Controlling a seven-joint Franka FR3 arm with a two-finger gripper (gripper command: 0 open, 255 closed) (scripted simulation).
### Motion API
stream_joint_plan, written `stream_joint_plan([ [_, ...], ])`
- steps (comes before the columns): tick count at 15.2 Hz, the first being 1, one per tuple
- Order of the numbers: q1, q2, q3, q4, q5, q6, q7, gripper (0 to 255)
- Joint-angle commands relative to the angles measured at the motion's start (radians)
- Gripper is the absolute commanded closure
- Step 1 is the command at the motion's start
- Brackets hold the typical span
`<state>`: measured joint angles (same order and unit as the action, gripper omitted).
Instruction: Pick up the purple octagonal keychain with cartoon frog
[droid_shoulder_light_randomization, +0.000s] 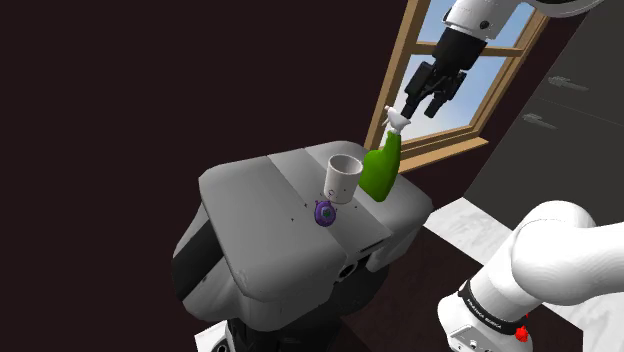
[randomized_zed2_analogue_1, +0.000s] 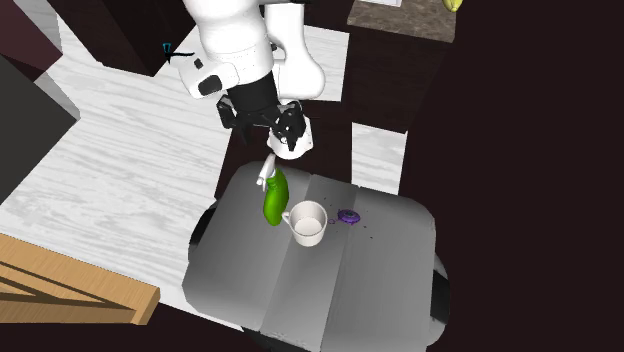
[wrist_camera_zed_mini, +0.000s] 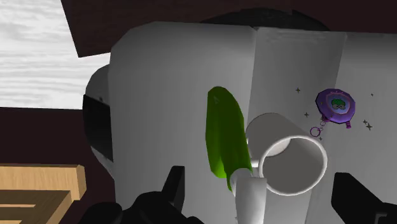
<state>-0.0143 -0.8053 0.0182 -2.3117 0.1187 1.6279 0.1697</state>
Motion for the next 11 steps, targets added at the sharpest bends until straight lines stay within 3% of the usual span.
stream_joint_plan([
  [1,0.000,0.000,0.000,0.000,0.000,0.000,0.000,0],
  [11,0.023,0.012,0.296,-0.199,0.041,0.295,0.266,0],
])
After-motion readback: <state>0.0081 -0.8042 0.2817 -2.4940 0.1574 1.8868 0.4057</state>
